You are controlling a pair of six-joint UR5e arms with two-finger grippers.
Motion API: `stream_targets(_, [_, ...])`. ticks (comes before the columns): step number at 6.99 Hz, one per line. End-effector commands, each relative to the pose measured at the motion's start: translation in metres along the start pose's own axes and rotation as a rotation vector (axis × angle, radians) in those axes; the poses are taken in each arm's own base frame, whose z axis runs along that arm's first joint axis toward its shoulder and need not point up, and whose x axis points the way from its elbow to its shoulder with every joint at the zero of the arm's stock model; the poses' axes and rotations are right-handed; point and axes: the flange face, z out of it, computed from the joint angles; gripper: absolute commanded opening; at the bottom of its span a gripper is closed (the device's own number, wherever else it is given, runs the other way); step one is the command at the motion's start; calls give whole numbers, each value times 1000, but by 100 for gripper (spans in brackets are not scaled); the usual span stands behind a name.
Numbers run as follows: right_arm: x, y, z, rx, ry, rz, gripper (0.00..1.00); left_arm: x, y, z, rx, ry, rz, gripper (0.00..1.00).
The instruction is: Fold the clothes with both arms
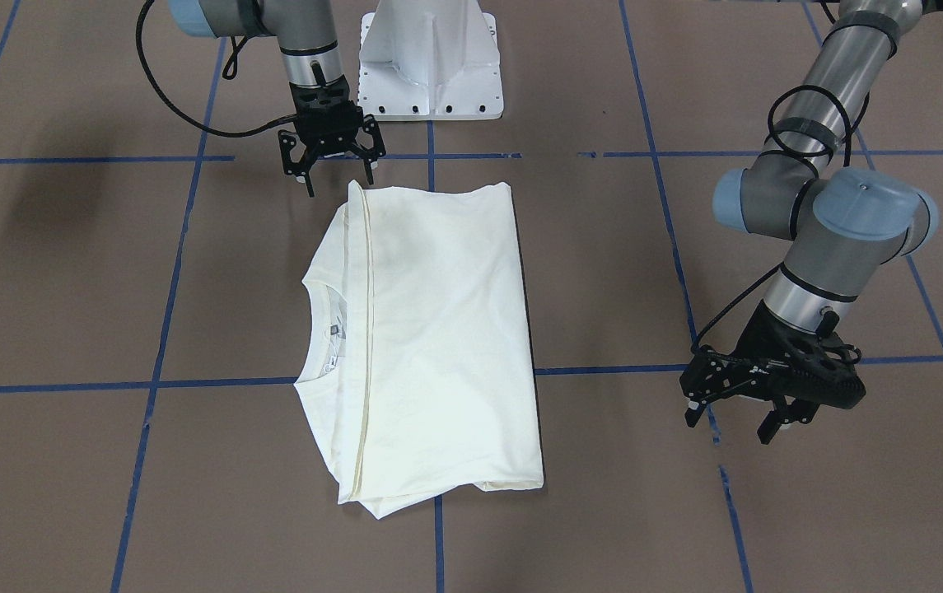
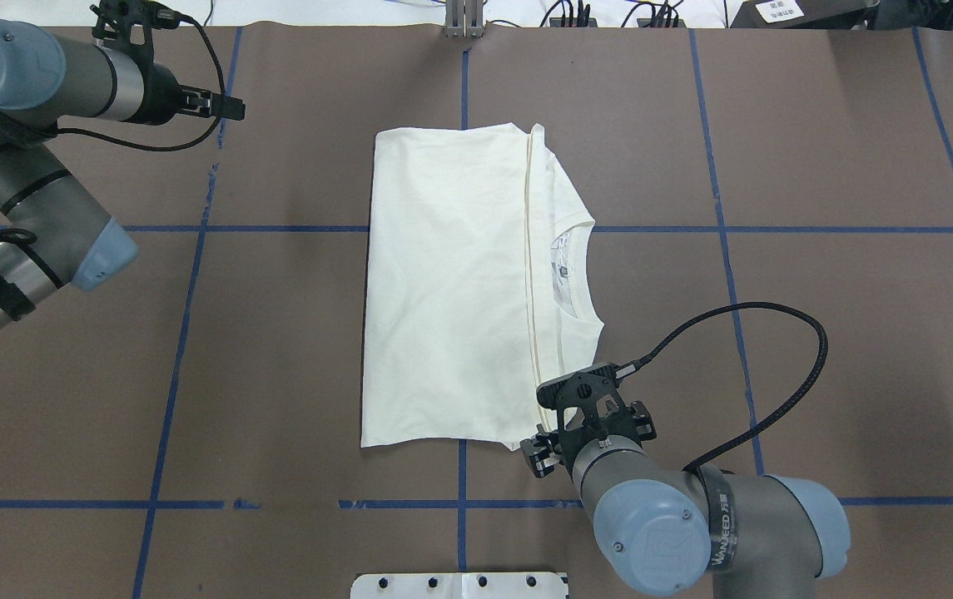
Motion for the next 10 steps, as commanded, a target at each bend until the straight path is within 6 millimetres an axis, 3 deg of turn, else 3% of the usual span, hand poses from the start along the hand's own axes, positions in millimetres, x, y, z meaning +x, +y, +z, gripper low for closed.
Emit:
stream_targets(1, [-10,18,2,8,46,-56,53,0,0,0,0,1,0,100])
stream_targets(6, [-22,21,4,4,29,-76,50,-3,5,1,-22,10,-3,100])
stream_targets(7, [-24,20,5,4,29,-76,46,-3,5,1,-21,9,-3,100])
stream_targets(9, [-24,20,5,4,29,-74,2,0,4,-1,-18,14,-1,100])
stream_targets(10, [-25,20,4,5,25,-68,0,0,4,-1,-18,14,-1,100])
